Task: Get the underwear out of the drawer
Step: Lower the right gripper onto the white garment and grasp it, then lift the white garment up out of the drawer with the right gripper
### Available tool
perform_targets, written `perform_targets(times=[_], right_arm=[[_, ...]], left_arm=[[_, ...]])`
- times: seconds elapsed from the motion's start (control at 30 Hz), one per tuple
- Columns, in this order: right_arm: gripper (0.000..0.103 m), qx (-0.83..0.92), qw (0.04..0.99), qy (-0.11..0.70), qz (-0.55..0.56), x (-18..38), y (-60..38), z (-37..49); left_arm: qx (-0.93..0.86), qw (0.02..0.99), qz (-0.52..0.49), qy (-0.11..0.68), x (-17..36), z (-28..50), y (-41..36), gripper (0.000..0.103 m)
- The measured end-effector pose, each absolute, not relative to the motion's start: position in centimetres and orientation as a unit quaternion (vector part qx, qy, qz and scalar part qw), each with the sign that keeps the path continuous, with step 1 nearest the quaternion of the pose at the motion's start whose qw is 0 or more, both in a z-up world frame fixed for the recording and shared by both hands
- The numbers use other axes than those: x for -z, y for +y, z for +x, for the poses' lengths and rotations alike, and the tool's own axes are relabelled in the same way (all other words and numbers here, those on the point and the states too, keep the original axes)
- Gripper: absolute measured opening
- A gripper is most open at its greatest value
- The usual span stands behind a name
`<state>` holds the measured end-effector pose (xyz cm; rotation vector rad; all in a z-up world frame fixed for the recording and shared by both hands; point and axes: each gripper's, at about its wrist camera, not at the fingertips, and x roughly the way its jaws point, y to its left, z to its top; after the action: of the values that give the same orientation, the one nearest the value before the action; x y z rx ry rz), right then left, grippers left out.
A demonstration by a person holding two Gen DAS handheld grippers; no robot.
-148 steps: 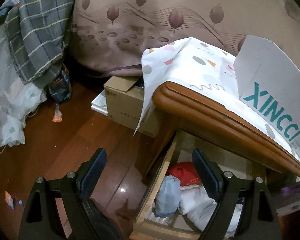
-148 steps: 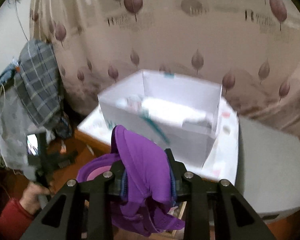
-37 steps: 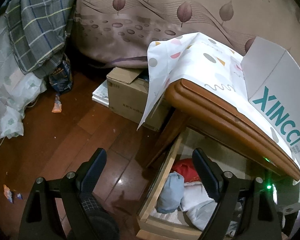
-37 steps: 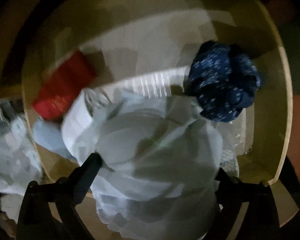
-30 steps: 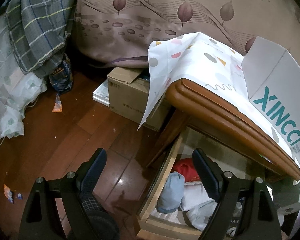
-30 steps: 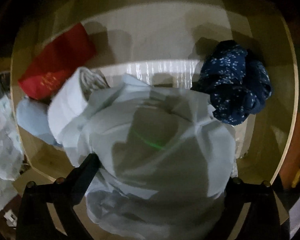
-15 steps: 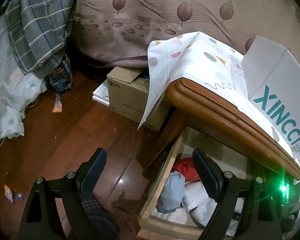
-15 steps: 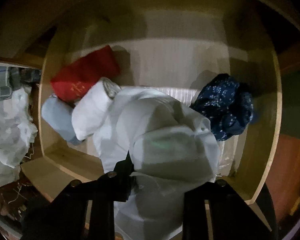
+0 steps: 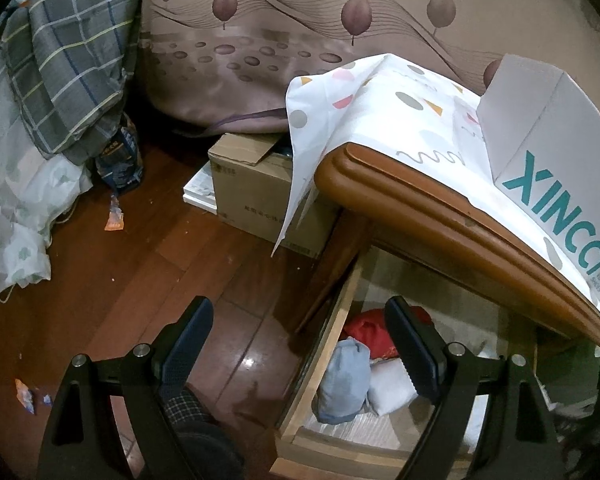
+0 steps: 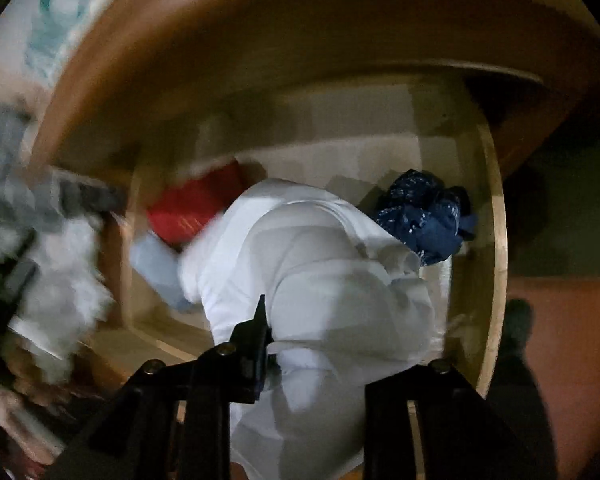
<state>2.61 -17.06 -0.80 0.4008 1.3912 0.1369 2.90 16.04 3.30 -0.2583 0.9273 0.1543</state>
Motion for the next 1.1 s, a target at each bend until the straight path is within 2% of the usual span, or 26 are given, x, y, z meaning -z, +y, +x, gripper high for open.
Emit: perform_targets(times=[0.33,0.5,0.77,0.87,0.93,1.0,1.1], right_arm=[[0.024,-0.066,0.755,0.602,0.253,-1.6,-19.5,2.1],[0.024,-0.079,0.718,0.591,0.359,-0.4,-21.8,1.6],[0.024,-0.06,0.745,0.611,0.26,0.3,-20.9,1.7],[0.029,-0.045,0.75,0.622,0.22,1.0,-20.8,1.7],[0.038,-0.039,0.752,0.633,0.181,1.8,-20.3,1.7],[0.042,-0.04,0.753,0.639,0.151,2.1,-19.6,1.6],[0.057,-0.053,0.754,0.647,0.099,2.4,-18.0,1.9]], left_arm=[[-0.07,0.883,-0.115,0.45,-3.1,3.0,15.6,0.085],[-0.068,0.88,-0.115,0.456,-2.9,3.1,15.4,0.085],[-0.064,0.879,-0.104,0.46,-2.6,3.1,15.0,0.085],[-0.064,0.879,-0.105,0.46,-2.6,3.2,15.0,0.085],[-0.063,0.879,-0.105,0.46,-2.6,3.2,15.0,0.085],[-0.064,0.879,-0.104,0.46,-2.6,3.2,15.0,0.085],[-0.063,0.879,-0.107,0.461,-2.6,3.2,15.1,0.085]])
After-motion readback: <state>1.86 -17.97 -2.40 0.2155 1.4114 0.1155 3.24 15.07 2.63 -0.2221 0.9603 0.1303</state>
